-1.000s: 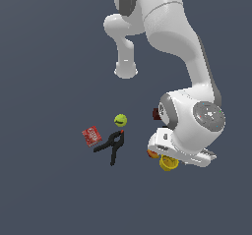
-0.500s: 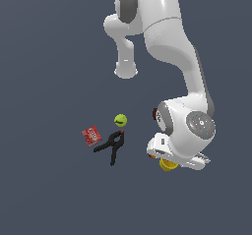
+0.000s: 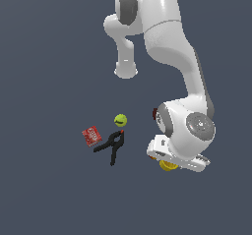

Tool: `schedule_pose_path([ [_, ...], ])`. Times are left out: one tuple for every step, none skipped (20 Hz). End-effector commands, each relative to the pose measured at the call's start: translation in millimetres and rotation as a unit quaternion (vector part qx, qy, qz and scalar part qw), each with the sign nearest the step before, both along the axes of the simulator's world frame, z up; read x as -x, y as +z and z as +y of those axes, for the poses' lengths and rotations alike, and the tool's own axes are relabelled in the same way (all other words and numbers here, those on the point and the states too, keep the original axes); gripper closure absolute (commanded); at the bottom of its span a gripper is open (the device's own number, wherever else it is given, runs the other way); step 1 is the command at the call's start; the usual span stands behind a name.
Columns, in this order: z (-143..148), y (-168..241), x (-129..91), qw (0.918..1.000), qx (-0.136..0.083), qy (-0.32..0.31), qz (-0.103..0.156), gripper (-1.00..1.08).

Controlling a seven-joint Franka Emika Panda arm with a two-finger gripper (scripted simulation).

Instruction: Pick up a designated object from a clutter of objects.

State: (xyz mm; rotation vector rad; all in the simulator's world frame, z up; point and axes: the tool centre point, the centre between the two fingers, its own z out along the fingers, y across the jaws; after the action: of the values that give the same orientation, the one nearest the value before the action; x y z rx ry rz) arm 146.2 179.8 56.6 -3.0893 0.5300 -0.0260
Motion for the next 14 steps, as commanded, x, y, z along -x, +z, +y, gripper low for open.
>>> schedule_pose_path([
  [-0.6,-10.2,5.9,1.0000,0.002,0.000,0.009,1.08],
  [-0.6,-10.2,5.9,1.0000,0.002,0.000,0.009,1.08],
  [-0.6,-10.2,5.9,1.0000,0.002,0.000,0.009,1.08],
  [-0.6,-10.2,5.9,1.0000,0.002,0.000,0.009,1.08],
  [-0.6,-10.2,5.9,1.0000,0.002,0.000,0.009,1.08],
  [-0.6,-10.2,5.9,1.0000,0.002,0.000,0.009,1.08],
  [0.1,0.1,0.0,1.0000,0.000,0.000,0.000,1.08],
  [0.0,0.3,0.1,1.0000,0.000,0.000,0.000,1.08],
  [-0.2,0.7,0.3,1.0000,0.000,0.000,0.000,1.08],
  [-0.6,1.5,0.8,1.0000,0.000,0.000,0.000,1.08],
  [-1.1,2.6,1.4,1.0000,0.000,0.000,0.000,1.08],
  [-1.7,4.0,2.2,1.0000,0.000,0.000,0.000,1.08],
  [-2.5,5.7,3.2,1.0000,0.000,0.000,0.000,1.08],
  [-3.4,7.4,4.4,1.0000,0.000,0.000,0.000,1.08],
])
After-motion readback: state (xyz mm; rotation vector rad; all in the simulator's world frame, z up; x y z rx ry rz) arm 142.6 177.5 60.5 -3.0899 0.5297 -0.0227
